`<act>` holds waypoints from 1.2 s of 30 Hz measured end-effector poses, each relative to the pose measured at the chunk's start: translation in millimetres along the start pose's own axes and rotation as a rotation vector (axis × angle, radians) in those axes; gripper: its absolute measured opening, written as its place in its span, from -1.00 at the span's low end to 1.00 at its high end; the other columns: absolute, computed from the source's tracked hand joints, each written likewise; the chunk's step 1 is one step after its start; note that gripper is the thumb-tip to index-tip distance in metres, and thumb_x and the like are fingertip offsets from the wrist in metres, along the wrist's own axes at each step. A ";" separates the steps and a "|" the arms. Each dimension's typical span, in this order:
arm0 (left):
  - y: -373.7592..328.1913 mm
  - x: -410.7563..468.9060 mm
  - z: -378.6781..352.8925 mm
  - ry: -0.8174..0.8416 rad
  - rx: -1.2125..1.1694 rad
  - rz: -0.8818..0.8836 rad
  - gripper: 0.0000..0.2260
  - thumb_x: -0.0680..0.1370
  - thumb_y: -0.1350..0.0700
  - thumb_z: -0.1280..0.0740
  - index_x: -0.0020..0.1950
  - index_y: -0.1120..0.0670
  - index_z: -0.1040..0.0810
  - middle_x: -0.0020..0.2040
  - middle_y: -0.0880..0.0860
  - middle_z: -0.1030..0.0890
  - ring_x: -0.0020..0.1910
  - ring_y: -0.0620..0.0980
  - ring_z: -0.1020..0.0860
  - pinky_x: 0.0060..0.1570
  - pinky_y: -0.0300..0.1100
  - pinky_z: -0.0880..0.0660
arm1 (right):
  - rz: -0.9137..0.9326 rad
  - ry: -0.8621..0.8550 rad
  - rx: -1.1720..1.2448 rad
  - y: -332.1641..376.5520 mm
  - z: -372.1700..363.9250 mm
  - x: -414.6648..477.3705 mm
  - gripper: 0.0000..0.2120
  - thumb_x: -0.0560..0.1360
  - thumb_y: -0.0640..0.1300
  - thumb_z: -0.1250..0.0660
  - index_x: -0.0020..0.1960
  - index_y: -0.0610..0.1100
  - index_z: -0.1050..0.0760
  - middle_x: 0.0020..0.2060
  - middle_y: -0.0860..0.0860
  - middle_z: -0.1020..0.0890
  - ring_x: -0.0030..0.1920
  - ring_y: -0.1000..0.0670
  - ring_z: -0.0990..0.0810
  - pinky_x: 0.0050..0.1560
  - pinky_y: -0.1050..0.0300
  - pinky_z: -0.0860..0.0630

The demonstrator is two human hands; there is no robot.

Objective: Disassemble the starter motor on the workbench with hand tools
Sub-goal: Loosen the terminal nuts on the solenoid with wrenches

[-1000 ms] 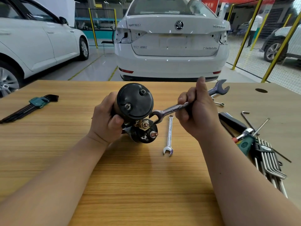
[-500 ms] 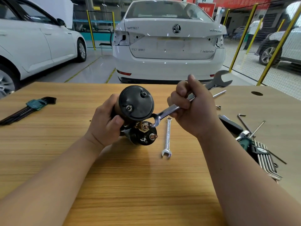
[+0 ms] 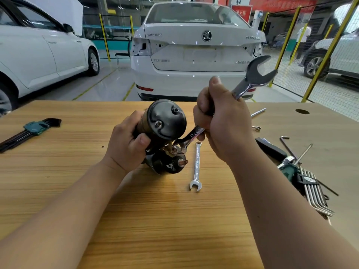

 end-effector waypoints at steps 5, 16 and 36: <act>4.4 -5.1 2.3 -0.014 -0.024 0.003 0.00 0.38 -0.58 0.03 0.08 0.37 -0.51 -0.16 0.32 -0.58 -0.17 0.34 -0.55 -0.22 0.24 -0.48 | 0.046 0.011 0.130 -7.5 1.4 0.5 -0.53 0.55 0.10 -0.02 -0.50 0.03 -0.35 -0.62 0.13 -0.28 -0.57 0.06 -0.22 -0.53 0.21 -0.27; 5.2 -6.5 2.6 -0.008 0.030 -0.016 0.05 0.36 -0.60 0.14 -0.02 0.39 -0.55 -0.24 0.31 -0.57 -0.23 0.32 -0.54 -0.27 0.08 -0.44 | 0.115 -0.068 0.250 -12.3 2.3 -9.2 -0.53 0.55 0.07 -0.04 -0.52 0.03 -0.30 -0.59 0.15 -0.23 -0.56 0.08 -0.17 -0.46 0.19 -0.12; 7.2 -6.0 2.4 -0.006 -0.011 -0.024 0.07 0.36 -0.59 0.11 -0.01 0.42 -0.56 -0.21 0.34 -0.60 -0.20 0.37 -0.57 -0.23 0.13 -0.49 | 0.036 0.076 0.223 -18.5 0.0 3.5 -0.54 0.54 0.10 -0.02 -0.51 0.02 -0.28 -0.62 0.11 -0.22 -0.56 0.06 -0.16 -0.50 0.23 -0.15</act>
Point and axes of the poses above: each hand's wrist, its own x-axis towards the middle knuckle, its own z-axis out of the back of the hand, y = z × x, the point moved 7 cm from there along x, towards the middle knuckle
